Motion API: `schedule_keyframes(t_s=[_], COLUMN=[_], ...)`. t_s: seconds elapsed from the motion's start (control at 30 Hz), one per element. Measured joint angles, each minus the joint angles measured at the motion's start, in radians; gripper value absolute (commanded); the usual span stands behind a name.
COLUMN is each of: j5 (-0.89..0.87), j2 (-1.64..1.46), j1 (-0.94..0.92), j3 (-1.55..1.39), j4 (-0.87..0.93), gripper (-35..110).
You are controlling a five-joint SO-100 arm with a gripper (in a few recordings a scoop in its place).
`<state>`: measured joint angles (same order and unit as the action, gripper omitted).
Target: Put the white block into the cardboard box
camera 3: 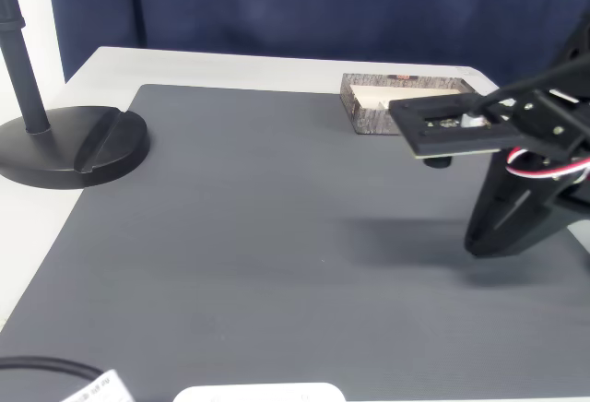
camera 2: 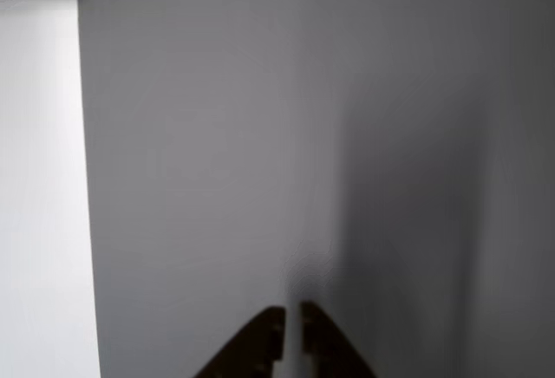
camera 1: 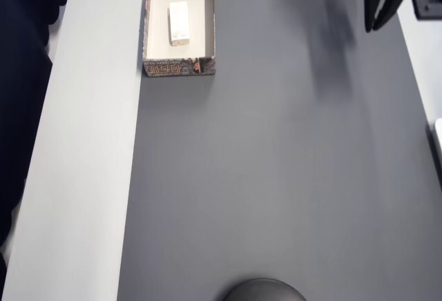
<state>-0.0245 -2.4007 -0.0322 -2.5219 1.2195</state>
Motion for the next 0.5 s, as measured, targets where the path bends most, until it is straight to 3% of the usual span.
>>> schedule_keyframes(t_s=[0.5], j5=[0.032], j2=[-0.495], j1=[-0.031], j3=[-0.285], j4=[0.058], gripper=[-2])
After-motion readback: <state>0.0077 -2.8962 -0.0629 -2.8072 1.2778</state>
